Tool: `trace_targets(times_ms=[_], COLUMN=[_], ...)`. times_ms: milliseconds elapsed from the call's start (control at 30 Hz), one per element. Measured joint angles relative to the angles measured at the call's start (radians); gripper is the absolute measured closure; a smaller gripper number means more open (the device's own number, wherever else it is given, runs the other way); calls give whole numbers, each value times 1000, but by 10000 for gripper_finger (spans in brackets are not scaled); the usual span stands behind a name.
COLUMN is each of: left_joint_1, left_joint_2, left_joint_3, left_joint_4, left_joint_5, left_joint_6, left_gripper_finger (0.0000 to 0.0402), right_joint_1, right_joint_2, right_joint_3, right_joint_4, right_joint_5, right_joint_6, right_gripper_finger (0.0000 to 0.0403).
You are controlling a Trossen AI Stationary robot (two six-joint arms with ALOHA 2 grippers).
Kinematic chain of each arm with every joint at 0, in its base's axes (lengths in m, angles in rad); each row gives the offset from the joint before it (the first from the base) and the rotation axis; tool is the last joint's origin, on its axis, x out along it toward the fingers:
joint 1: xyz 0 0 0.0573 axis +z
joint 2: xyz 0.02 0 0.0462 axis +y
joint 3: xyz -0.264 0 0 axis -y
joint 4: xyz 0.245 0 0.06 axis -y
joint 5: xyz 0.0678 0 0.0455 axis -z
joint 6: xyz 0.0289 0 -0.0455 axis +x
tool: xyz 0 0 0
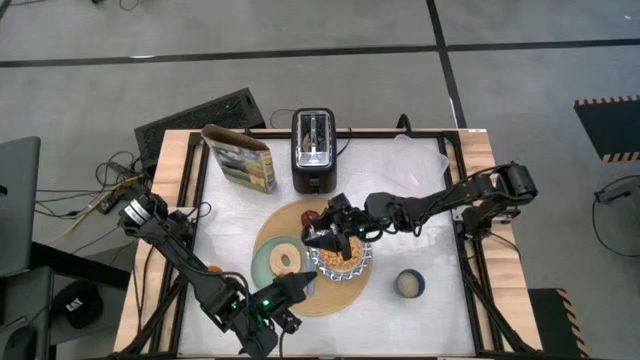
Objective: Arrange a breakfast setting
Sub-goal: Put the spoon on the table beside the mat
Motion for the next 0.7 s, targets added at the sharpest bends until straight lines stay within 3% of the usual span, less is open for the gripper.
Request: trace_targets(times_ms=[200, 567, 700], left_joint_1=[11, 10, 12], left_joint_2=[0, 0, 0], left_joint_3=[0, 0, 0], left_joint_4=[6, -9, -1], left_joint_5=[-4, 6, 20], left_joint_6=[3, -58, -151], left_gripper_finger=[383, 377, 351], right_joint_1=[-1, -9, -14], right_joint_2=[23, 16, 15], right_joint_3=[22, 23, 25], right_joint_4=[-22, -1, 2], right_joint_5=[-1, -12, -12], right_joint_6=[23, 40, 22], right_gripper_finger=[153, 355, 363])
